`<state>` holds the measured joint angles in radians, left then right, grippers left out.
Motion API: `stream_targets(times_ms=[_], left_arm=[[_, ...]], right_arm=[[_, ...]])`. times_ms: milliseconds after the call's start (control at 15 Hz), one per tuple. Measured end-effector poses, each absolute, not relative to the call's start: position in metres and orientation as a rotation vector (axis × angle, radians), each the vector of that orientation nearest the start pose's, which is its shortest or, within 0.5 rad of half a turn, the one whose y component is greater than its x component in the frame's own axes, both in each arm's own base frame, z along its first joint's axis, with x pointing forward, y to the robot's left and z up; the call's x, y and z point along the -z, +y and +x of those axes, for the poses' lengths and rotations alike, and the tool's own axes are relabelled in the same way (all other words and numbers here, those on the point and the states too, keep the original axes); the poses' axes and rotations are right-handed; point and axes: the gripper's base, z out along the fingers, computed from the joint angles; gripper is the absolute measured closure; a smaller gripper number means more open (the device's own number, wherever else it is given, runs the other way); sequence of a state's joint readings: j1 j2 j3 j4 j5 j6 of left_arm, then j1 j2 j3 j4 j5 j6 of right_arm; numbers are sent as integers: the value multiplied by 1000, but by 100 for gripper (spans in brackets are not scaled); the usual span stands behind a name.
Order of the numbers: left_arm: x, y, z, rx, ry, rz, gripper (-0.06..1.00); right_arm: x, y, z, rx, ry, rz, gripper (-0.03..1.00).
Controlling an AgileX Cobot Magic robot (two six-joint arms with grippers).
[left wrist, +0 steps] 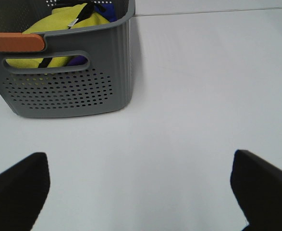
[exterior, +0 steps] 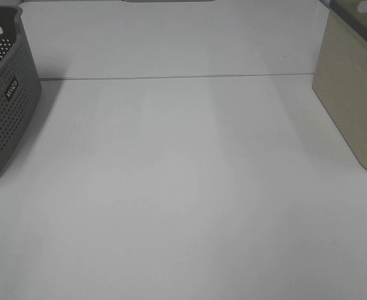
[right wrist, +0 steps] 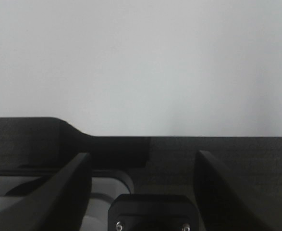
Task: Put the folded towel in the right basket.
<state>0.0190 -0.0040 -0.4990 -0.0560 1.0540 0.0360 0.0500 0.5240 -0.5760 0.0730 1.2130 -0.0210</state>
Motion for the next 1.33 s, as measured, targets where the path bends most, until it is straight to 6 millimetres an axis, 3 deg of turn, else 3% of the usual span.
stream_targets(times_ms=[267, 533, 1333], left_arm=[[-278, -5, -5, 32, 2033, 20, -3], [-278, -5, -5, 32, 2033, 20, -3], [-278, -5, -5, 32, 2033, 20, -3]], right_arm=[[-283, 5, 34, -54, 2371, -99, 38], [-279, 4, 15, -52, 2193, -92, 38], [-279, 4, 15, -52, 2172, -91, 38]])
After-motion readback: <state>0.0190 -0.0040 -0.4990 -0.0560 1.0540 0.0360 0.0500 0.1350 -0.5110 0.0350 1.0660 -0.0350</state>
